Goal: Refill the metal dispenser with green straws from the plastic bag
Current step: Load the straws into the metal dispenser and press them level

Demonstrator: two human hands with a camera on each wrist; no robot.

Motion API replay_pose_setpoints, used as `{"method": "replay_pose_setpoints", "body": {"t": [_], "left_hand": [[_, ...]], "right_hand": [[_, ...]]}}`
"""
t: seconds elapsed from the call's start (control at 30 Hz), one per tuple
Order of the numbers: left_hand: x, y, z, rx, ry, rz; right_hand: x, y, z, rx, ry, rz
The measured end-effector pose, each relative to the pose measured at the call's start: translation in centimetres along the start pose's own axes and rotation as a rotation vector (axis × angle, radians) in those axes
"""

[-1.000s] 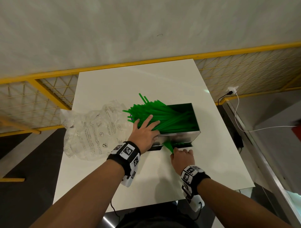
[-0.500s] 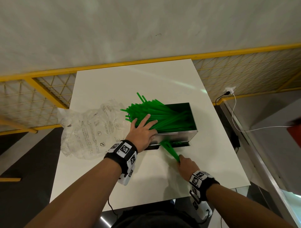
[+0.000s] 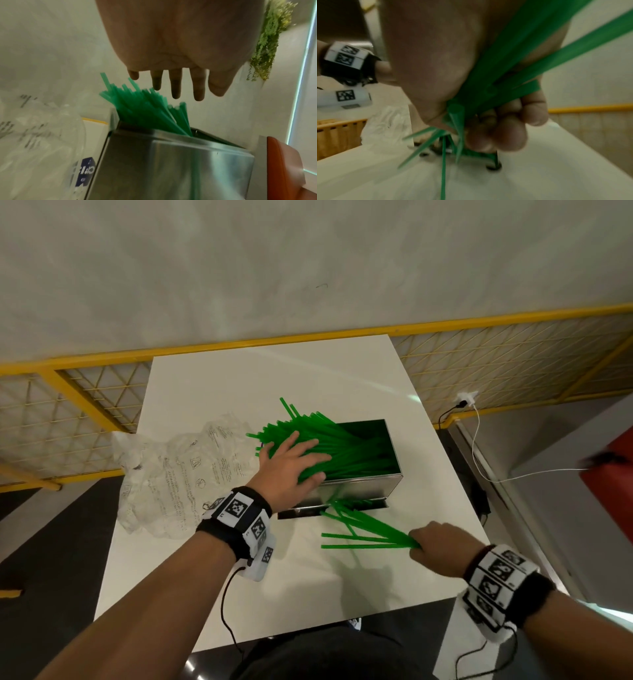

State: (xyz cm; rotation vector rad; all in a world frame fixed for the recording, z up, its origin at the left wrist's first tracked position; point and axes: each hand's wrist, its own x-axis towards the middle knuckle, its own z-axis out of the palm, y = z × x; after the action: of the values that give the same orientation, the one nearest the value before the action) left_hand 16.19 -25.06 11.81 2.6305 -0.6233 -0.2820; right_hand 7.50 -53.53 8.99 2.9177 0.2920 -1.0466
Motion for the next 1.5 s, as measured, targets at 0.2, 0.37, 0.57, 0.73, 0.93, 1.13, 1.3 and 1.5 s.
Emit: {"method": "replay_pose_setpoints", "body": {"t": [0.2, 0.37, 0.57, 0.73, 0.93, 1.13, 1.3, 1.5], "left_hand": [[-0.5, 2.2, -1.5, -0.004, -0.032, 0.073], [-1.2, 5.7, -1.1, 0.042, -0.207, 0.097], [-0.5, 6.6, -1.0, -0.08, 0.01, 0.02], [0.9, 4.1, -3.6, 0.014, 0.097, -0.052], [2.3, 2.4, -4.4, 0.219, 0.078, -0.056], [2.2, 0.4, -3.1, 0.426, -0.069, -0.179], [2.3, -1.1, -2.8, 0.27, 0.029, -0.125], [0.1, -3.1, -1.2, -0.287, 0.427, -0.442]], "right_hand": [[-1.3, -2.1, -7.8, -0.328, 0.08, -0.076], [-3.6, -3.3, -13.1, -0.523, 0.147, -0.161], [-4.7, -4.5, -18.2, -0.63, 0.321, -0.234], [-2.7, -6.0, -20.7, -0.617, 0.411, -0.18], [-0.9, -6.5, -20.1, -0.529, 0.402, -0.146], [5.9, -5.6, -15.2, -0.183, 0.241, -0.198], [7.8, -3.9, -14.8, -0.159, 0.166, -0.226], [9.6, -3.1, -14.4, -0.096, 0.059, -0.261]]}}
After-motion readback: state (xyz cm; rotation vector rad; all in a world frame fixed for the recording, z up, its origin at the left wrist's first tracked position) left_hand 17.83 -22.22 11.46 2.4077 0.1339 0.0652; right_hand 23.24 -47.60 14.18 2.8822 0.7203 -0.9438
